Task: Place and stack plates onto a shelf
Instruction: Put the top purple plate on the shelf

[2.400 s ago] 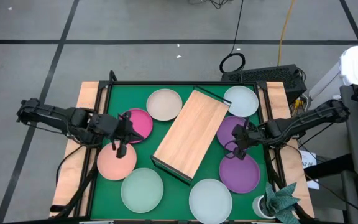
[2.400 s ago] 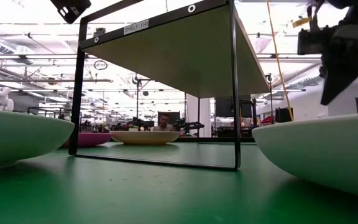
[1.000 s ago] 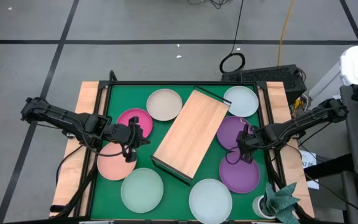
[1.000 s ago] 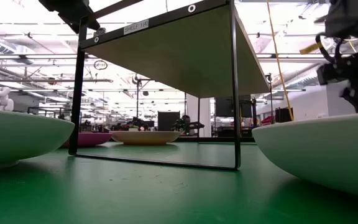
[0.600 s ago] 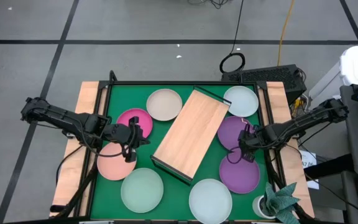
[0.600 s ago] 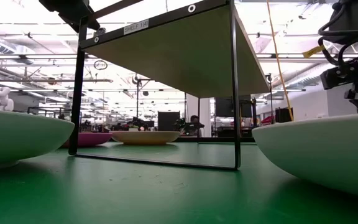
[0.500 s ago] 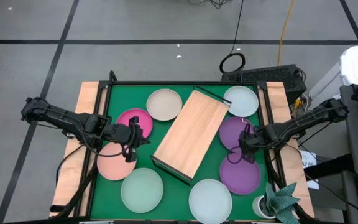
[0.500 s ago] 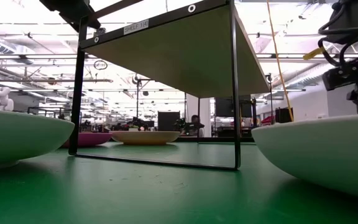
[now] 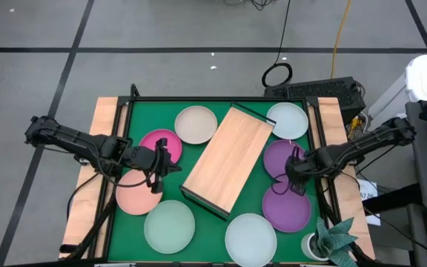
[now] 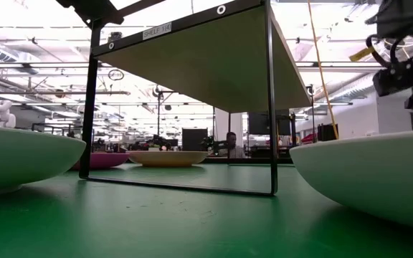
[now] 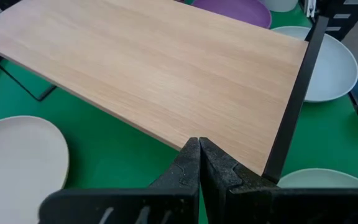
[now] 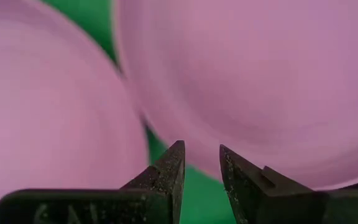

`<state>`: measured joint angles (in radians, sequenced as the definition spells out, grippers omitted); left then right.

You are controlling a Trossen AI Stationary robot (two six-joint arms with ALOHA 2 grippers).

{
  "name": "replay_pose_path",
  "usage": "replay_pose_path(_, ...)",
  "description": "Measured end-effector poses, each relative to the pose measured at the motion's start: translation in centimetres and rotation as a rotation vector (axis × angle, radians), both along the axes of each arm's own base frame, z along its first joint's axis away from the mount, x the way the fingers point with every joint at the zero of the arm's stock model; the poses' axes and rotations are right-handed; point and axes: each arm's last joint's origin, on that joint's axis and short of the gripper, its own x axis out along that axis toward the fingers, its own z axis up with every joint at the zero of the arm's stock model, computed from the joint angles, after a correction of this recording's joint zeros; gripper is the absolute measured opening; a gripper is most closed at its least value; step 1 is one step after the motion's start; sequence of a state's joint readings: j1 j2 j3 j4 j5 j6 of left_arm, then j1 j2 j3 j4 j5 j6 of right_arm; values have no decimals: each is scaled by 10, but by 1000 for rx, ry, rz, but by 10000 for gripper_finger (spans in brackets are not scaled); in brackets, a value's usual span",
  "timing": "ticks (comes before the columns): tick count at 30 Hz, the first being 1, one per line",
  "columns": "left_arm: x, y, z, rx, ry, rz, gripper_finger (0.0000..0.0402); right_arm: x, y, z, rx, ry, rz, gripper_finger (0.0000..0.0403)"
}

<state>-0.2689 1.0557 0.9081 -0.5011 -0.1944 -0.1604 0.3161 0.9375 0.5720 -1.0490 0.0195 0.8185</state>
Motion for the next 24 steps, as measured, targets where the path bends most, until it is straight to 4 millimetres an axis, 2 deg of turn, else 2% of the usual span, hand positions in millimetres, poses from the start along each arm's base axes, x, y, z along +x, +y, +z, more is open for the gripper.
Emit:
replay_pose_path(5, 0, 0, 0, 0, 0, 0, 1, 2, 3, 6, 68, -1, 57, 86)
replay_pose_path(13, 0, 0, 0, 0, 1, 0, 1, -3, 1, -3, 52, 31, 156, 87)
replay_pose_path(24, 0, 0, 0, 0, 2, 0, 1, 3, 2, -9, 12, 59, 240, 111)
